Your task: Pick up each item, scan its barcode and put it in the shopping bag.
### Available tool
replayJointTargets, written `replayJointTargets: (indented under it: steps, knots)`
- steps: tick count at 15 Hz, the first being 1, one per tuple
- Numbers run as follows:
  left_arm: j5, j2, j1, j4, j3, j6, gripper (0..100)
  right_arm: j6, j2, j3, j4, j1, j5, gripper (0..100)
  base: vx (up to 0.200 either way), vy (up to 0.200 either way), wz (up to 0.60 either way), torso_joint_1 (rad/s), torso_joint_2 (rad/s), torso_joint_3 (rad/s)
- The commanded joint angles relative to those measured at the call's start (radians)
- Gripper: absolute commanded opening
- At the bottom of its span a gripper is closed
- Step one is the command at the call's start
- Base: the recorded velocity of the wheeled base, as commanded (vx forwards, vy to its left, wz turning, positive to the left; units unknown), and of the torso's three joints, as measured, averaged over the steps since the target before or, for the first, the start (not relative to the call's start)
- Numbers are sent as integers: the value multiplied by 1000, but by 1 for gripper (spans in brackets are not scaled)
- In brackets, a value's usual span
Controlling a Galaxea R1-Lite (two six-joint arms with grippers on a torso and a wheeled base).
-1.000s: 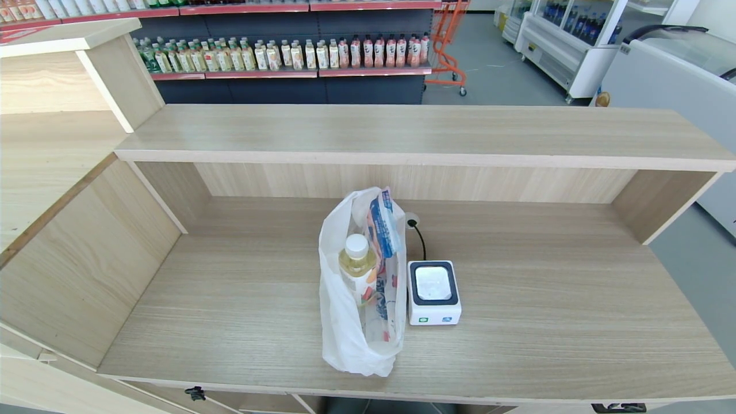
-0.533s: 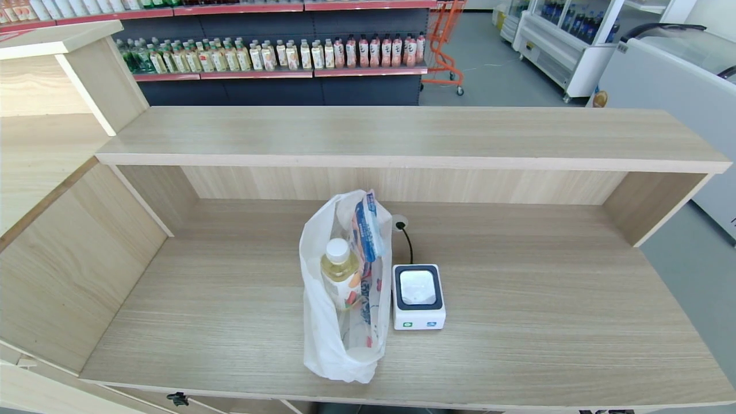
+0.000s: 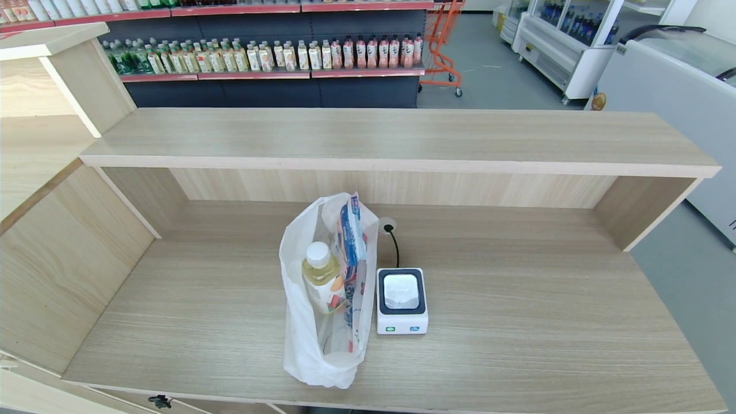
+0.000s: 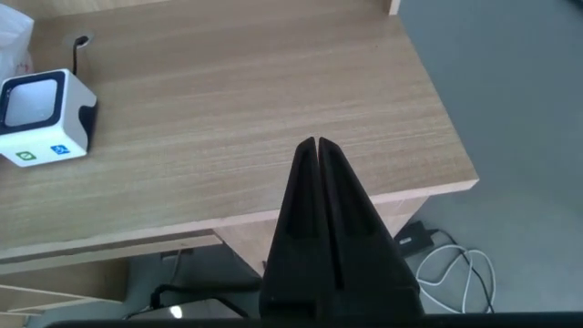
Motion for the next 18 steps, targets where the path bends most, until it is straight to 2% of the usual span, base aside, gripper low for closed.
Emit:
replayJointTargets:
  steps: [1, 18]
  knots:
    - [0, -1, 0, 0, 0, -2, 100, 0, 3, 0, 0, 0, 0, 0, 0, 0, 0, 0, 0, 0]
    - [0, -1, -2, 0, 0, 0, 100, 0, 3, 0, 0, 0, 0, 0, 0, 0, 0, 0, 0, 0]
